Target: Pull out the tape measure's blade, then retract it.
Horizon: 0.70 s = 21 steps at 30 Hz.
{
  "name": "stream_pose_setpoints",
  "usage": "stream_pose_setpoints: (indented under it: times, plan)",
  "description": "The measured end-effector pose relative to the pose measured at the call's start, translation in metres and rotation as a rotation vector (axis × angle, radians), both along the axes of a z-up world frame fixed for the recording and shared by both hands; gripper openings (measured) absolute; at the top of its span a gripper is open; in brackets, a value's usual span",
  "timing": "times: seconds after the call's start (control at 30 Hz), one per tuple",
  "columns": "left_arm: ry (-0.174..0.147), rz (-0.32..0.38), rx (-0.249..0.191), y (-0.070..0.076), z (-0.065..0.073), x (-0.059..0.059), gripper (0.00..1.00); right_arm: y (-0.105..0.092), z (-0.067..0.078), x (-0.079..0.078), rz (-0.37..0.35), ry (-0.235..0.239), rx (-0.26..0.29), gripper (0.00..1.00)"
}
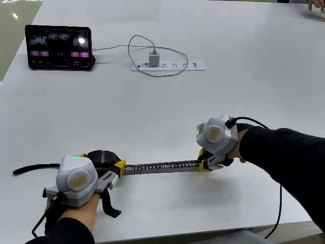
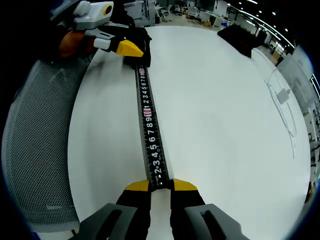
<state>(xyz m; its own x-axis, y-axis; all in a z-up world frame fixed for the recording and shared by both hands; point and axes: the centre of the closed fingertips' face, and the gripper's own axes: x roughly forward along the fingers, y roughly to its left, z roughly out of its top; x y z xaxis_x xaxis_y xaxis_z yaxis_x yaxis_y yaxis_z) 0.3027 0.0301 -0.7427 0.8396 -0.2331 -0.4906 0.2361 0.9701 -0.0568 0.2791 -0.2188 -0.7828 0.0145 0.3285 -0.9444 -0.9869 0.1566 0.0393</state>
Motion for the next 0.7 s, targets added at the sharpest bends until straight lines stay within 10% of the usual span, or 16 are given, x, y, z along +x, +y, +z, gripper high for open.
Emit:
stream_pose_setpoints:
  times: [0.7]
  plan:
    - [0.005, -0.002, -0.002, 0.0004, -0.0003, 0.0009, 0.6, 0.0088, 0.0001, 0.0001, -0.007, 0.012, 0.009, 0.11]
